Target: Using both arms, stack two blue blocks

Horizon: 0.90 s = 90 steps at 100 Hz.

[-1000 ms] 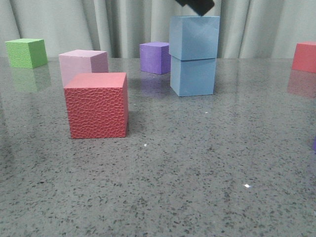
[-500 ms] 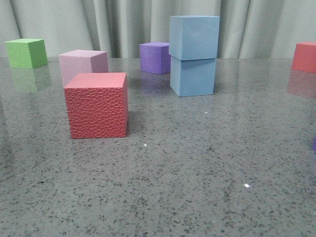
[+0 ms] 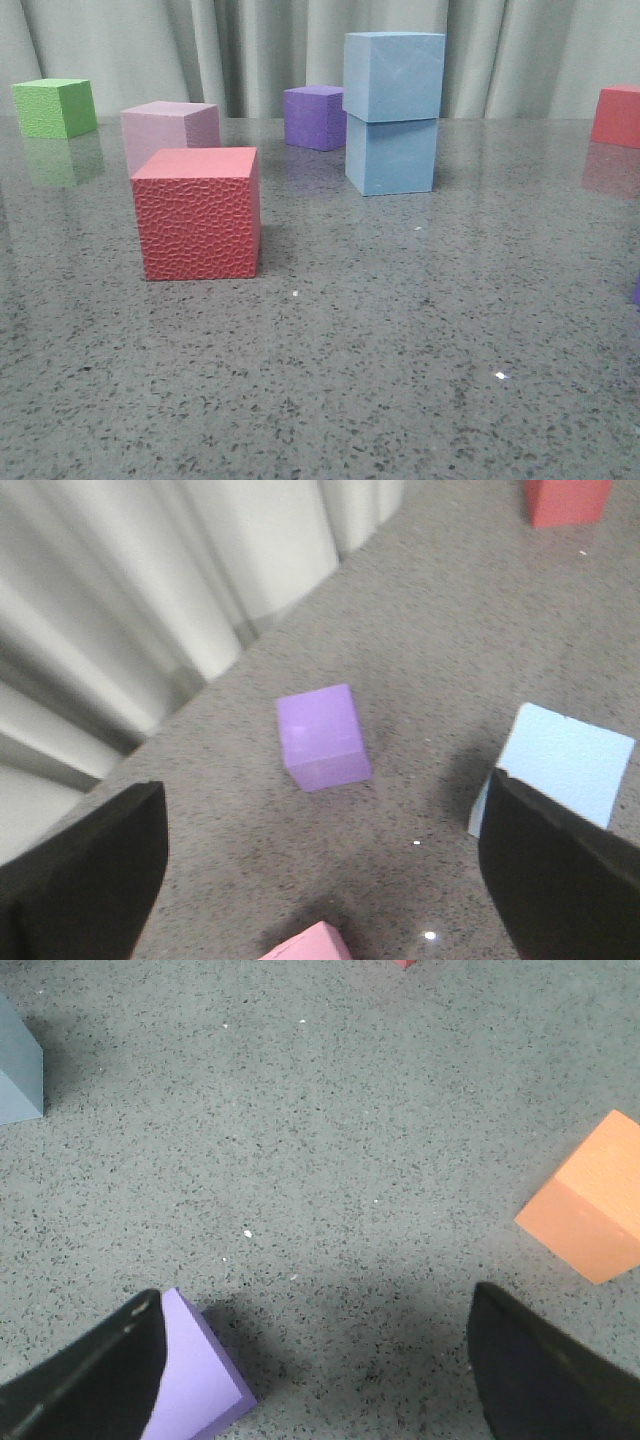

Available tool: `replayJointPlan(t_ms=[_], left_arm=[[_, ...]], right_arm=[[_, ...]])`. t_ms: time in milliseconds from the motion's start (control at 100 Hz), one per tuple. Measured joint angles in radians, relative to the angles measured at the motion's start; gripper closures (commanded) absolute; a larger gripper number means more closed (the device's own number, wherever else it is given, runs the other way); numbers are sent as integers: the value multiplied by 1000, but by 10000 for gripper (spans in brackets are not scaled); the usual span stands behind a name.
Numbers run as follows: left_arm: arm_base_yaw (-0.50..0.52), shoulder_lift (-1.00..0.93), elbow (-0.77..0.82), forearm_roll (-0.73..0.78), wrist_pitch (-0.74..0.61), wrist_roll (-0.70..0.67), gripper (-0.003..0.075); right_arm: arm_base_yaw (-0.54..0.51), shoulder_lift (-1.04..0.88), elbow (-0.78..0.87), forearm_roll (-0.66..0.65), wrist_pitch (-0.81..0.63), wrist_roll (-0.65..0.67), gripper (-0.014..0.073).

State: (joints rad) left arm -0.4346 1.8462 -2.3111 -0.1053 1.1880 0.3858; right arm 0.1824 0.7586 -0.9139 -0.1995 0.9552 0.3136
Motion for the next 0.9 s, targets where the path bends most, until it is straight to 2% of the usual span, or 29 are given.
replayJointPlan(t_ms=[200, 390, 900], left_arm=[[39, -72, 47, 25, -4, -46, 146], [100, -164, 185, 35, -24, -63, 146], [243, -648, 870, 36, -320, -124, 153]], right_arm=[[0, 0, 0, 0, 0, 0, -16], [0, 0, 0, 0, 0, 0, -16], [0, 0, 0, 0, 0, 0, -16]])
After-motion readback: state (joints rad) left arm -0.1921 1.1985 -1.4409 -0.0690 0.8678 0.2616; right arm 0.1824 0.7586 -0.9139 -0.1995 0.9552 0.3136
